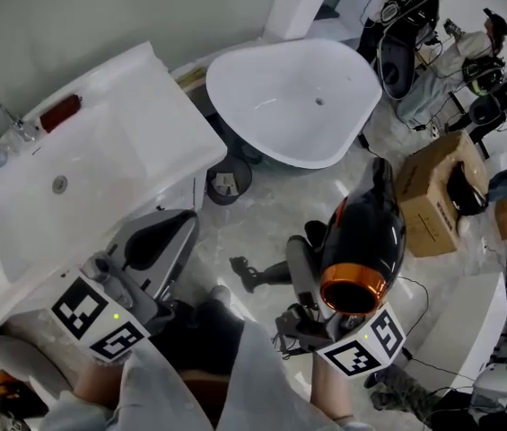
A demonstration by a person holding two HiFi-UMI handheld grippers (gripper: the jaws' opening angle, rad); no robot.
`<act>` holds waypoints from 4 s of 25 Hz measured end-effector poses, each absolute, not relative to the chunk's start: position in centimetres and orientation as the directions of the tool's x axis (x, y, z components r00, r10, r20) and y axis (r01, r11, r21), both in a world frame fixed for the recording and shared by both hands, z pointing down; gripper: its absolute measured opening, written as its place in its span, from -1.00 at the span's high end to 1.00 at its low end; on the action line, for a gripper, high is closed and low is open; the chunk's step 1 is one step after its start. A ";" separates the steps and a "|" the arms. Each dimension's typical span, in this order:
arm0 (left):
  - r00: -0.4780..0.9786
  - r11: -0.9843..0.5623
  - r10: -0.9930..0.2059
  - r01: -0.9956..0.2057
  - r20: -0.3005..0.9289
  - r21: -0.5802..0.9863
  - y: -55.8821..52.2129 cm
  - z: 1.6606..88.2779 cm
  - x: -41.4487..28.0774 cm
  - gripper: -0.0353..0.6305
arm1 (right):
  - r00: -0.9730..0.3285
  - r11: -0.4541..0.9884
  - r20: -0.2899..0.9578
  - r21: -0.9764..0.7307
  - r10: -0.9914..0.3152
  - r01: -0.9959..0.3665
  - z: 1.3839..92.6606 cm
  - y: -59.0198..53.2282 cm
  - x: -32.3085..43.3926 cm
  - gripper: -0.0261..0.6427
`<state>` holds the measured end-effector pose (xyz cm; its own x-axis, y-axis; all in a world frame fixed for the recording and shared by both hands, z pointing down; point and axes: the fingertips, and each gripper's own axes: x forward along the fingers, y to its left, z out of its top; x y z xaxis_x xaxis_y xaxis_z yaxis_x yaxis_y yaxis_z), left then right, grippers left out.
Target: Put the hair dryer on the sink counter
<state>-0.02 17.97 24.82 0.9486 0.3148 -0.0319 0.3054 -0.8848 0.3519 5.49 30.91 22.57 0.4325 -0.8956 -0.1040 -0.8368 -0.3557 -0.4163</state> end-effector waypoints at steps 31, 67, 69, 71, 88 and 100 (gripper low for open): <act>0.999 -0.933 -0.028 -0.011 -0.044 0.359 15.1 25.5 -0.2 0.88 | 0.147 -0.091 -0.111 -0.404 -0.983 -0.910 23.0 27.0 10.4 0.44; 0.997 -0.922 -0.046 -0.021 -0.056 0.386 -5.4 26.2 10.5 0.88 | 0.168 -0.158 0.000 -0.345 -0.986 -0.925 24.1 7.2 22.5 0.44; 0.997 -0.922 -0.047 -0.022 -0.056 0.387 -6.3 26.4 10.9 0.88 | 0.172 -0.164 0.006 -0.342 -0.985 -0.925 24.3 6.4 23.0 0.44; 0.997 -0.923 -0.047 -0.022 -0.057 0.385 -7.1 26.6 11.1 0.88 | 0.174 -0.168 0.013 -0.335 -0.985 -0.927 24.5 5.6 23.4 0.44; 0.989 -0.906 -0.145 -0.117 -0.037 0.406 -11.0 27.4 9.5 0.88 | 0.088 -0.115 0.098 -0.306 -0.991 -0.945 26.1 0.3 24.4 0.44; 0.968 -0.884 -0.249 -0.217 -0.024 0.415 -13.3 27.8 10.8 0.88 | -0.032 -0.018 0.171 -0.283 -0.985 -0.959 27.9 -3.8 26.5 0.44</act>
<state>10.80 -13.27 27.77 0.9682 -0.2489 -0.0244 -0.2168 -0.8837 0.4149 26.47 -3.79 27.92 -0.0319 -0.9847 0.1711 -0.9588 -0.0182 -0.2834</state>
